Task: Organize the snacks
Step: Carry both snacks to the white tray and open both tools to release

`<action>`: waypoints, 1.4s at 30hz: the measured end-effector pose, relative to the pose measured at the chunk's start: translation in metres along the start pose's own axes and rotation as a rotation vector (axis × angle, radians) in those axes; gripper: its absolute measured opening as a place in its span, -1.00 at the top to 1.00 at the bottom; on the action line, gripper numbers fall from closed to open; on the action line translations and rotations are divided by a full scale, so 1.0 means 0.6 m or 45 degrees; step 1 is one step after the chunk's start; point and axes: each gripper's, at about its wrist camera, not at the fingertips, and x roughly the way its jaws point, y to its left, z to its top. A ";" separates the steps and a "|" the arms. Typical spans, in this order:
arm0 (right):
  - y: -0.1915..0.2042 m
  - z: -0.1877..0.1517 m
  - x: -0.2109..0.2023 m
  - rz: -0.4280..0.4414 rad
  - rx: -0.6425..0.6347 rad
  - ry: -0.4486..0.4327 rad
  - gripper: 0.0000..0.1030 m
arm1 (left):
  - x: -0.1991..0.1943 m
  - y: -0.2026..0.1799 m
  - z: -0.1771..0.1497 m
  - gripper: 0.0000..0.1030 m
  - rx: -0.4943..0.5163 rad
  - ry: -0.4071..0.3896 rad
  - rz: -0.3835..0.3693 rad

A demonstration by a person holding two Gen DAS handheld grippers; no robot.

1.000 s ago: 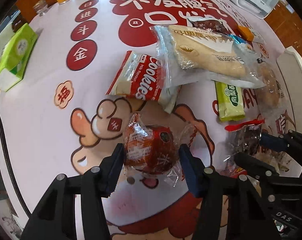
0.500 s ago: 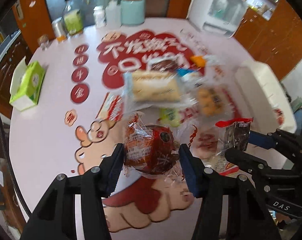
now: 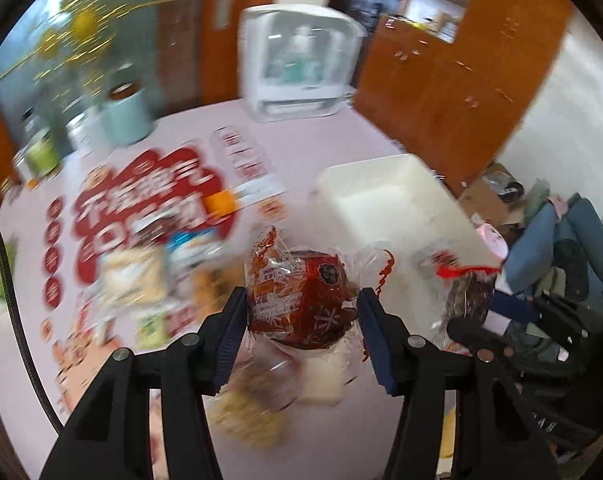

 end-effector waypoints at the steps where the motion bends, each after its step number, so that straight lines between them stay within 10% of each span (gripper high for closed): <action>1: -0.025 0.000 -0.005 -0.026 0.016 -0.001 0.11 | 0.012 -0.027 0.015 -0.05 0.015 -0.005 -0.007; 15: -0.254 0.045 0.039 -0.208 0.096 0.031 0.10 | 0.213 -0.262 0.131 -0.06 0.107 0.069 0.066; 22: -0.275 0.043 0.108 -0.169 0.126 0.153 0.03 | 0.287 -0.266 0.135 -0.12 0.111 0.172 0.122; 28: -0.267 0.024 0.141 -0.106 0.125 0.255 0.01 | 0.299 -0.253 0.131 -0.68 0.086 0.200 0.124; 33: -0.252 0.015 0.131 -0.080 0.111 0.224 -0.38 | 0.287 -0.239 0.126 -0.87 0.066 0.197 0.104; 42: -0.241 0.018 0.098 -0.069 0.155 0.186 -0.40 | 0.236 -0.220 0.113 -0.90 0.023 0.152 0.112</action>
